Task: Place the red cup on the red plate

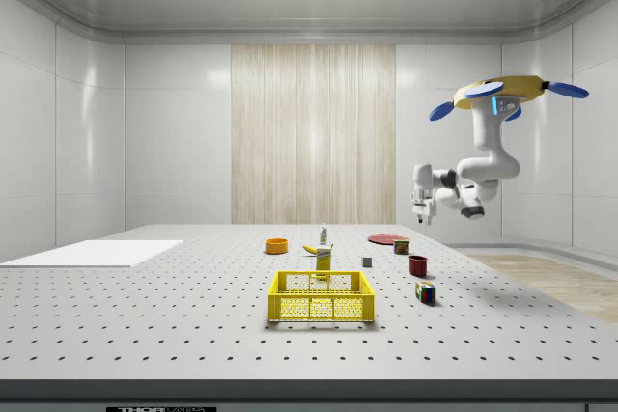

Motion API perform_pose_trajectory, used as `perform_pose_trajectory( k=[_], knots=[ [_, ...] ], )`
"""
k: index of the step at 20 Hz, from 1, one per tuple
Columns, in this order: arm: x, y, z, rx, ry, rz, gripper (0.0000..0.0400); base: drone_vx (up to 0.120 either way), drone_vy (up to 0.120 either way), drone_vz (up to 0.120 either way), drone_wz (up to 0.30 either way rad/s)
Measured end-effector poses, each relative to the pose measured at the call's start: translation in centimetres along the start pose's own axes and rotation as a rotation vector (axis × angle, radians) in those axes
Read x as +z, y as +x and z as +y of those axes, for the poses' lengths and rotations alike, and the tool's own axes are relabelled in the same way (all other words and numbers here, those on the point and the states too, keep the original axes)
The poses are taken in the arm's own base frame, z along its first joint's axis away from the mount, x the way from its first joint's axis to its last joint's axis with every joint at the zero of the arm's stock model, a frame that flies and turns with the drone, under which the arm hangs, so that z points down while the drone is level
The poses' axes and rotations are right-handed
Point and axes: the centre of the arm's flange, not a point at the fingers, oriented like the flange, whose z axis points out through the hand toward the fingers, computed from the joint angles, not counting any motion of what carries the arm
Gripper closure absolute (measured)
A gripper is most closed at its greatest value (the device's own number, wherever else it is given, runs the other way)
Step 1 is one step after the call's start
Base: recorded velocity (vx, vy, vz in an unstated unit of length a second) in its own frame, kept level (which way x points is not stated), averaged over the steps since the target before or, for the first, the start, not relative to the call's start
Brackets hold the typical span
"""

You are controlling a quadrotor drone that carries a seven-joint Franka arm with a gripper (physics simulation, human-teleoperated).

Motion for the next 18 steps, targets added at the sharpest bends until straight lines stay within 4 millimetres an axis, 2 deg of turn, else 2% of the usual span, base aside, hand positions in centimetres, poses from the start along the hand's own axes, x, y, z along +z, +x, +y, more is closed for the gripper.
perform_pose_trajectory(
  k=[12,14,18],
  knots=[
    [-0.01,-0.17,-0.16,0.000,-0.016,0.017,0.0000,0.000,0.000,-0.120,0.000],
    [-0.01,-0.17,-0.17,0.000,-0.017,0.018,0.0000,0.100,0.000,-0.120,0.000],
    [-0.01,-0.18,-0.18,0.000,-0.017,0.019,0.0000,0.000,-0.010,-0.120,0.000]
  ],
)
